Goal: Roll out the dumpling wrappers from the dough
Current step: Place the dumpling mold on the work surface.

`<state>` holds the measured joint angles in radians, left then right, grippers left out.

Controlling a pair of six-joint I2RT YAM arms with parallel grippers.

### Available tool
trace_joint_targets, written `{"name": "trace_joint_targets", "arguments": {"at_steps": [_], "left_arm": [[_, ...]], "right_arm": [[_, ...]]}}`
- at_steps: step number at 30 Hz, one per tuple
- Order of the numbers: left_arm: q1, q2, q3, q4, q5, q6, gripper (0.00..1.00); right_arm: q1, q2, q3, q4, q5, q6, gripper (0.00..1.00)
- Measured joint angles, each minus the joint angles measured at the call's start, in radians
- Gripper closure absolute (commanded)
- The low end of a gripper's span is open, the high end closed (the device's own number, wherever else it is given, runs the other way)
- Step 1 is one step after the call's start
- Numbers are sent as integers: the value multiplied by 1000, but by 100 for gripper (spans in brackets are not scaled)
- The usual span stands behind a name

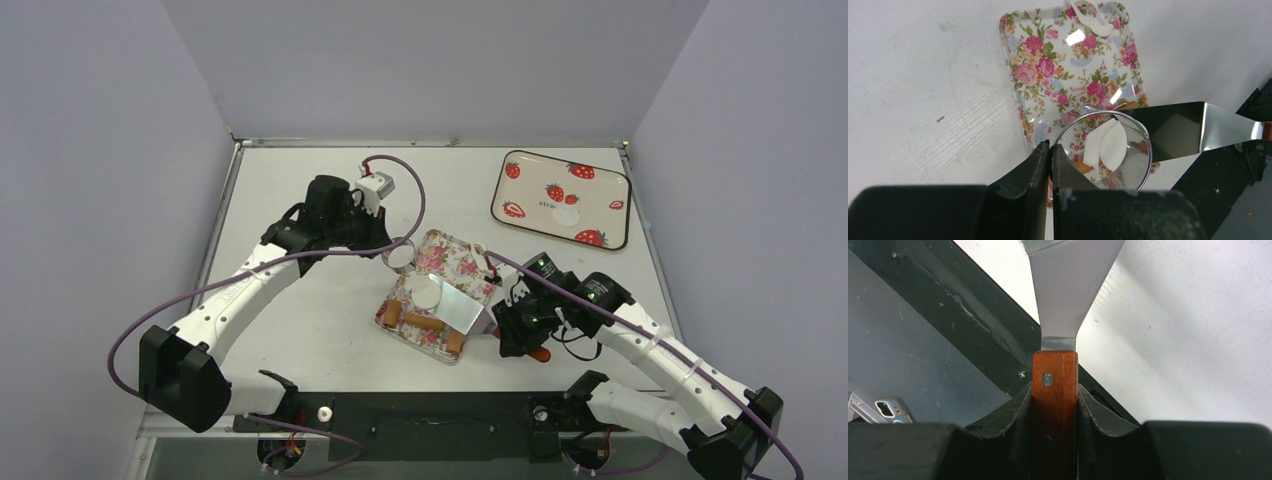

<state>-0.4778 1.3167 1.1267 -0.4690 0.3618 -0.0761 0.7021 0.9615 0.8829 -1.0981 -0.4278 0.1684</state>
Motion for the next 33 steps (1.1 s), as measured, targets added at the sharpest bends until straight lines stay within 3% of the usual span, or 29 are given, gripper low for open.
{"name": "trace_joint_targets", "arguments": {"at_steps": [19, 33], "left_arm": [[-46, 0, -138, 63, -56, -52, 100], [43, -12, -191, 70, -104, -76, 100]], "right_arm": [[0, -33, -37, 50, 20, 3, 100], [0, -32, -37, 50, 19, 3, 100]]}}
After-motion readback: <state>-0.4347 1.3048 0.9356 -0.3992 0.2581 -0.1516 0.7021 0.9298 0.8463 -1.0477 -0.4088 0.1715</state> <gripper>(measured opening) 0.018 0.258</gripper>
